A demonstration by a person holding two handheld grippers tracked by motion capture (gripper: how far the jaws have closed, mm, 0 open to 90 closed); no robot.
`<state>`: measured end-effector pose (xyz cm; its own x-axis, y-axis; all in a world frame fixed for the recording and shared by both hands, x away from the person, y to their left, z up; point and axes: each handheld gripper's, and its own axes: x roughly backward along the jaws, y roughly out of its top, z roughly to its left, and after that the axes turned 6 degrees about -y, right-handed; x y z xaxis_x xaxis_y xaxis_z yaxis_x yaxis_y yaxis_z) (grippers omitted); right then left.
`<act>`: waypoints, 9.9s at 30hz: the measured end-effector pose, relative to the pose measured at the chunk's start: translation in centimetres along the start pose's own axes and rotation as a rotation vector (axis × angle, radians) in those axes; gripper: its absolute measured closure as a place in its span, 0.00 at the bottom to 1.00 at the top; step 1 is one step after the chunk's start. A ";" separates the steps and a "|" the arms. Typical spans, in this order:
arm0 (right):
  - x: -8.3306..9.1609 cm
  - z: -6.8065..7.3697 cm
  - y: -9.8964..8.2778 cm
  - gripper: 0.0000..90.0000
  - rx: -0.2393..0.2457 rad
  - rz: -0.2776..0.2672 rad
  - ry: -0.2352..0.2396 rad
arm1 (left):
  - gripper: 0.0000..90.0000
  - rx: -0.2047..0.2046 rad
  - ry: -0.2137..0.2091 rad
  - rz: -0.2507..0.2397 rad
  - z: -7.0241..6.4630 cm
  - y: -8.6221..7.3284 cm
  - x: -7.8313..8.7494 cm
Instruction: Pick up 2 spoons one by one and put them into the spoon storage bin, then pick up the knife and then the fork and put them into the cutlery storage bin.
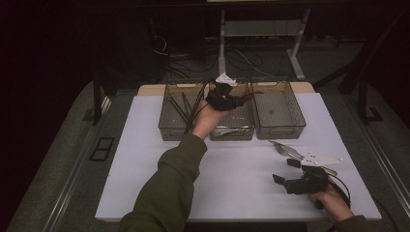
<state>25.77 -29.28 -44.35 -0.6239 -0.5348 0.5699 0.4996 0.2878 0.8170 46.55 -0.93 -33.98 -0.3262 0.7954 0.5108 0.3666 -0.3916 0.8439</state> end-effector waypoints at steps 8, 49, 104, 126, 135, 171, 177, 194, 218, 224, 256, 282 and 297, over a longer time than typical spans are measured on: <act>0.1 -0.1 0.0 0.16 -0.001 -0.006 0.005 | 0.89 0.012 0.037 0.015 1.3 0.3 -2.5; 0.2 -0.2 0.0 0.16 0.001 -0.007 0.001 | 0.47 0.028 0.052 0.065 0.9 -1.3 -1.2; 0.0 -0.2 0.0 0.16 -0.002 0.000 -0.007 | 0.00 -0.037 0.019 -0.050 -6.7 -17.9 12.2; 1.3 -2.1 1.4 0.15 0.036 0.044 -0.054 | 0.00 -0.006 0.011 -0.015 -7.5 -21.6 14.4; 1.7 -4.6 2.7 0.16 0.090 0.135 -0.044 | 0.00 -0.009 0.009 -0.011 -7.6 -21.7 14.2; -1.8 -9.8 6.8 0.74 0.242 0.651 -0.034 | 0.00 -0.018 -0.008 0.013 -7.8 -21.7 13.8; -2.7 -10.0 6.6 0.79 0.262 0.729 -0.027 | 0.00 -0.015 -0.014 0.016 -7.9 -21.8 13.7; -4.4 -9.8 6.8 0.85 0.335 0.849 -0.029 | 0.00 -0.020 -0.021 0.028 -7.9 -21.9 13.4; -3.2 -10.3 6.8 0.89 0.253 0.791 -0.024 | 0.00 -0.023 -0.028 0.038 -7.9 -21.9 13.2; -1.4 -10.4 6.9 0.89 0.238 0.708 -0.008 | 0.00 -0.022 -0.028 0.037 -8.0 -21.9 13.2; 2.8 -12.6 5.7 0.89 -0.026 0.251 0.015 | 0.00 -0.026 -0.032 0.032 -7.9 -21.8 13.4; 3.9 -12.5 9.5 0.89 -0.079 0.027 -0.022 | 0.00 -0.025 -0.022 0.002 -7.2 -21.8 14.1; 3.1 -12.7 16.0 0.89 -0.063 -0.045 -0.070 | 0.00 -0.002 -0.027 -0.008 -6.7 -22.0 14.3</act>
<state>39.46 -36.42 -30.58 -0.6862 -0.4886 0.5389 0.5053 0.2128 0.8363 27.96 15.91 -44.16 -0.3058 0.8103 0.4999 0.3629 -0.3862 0.8480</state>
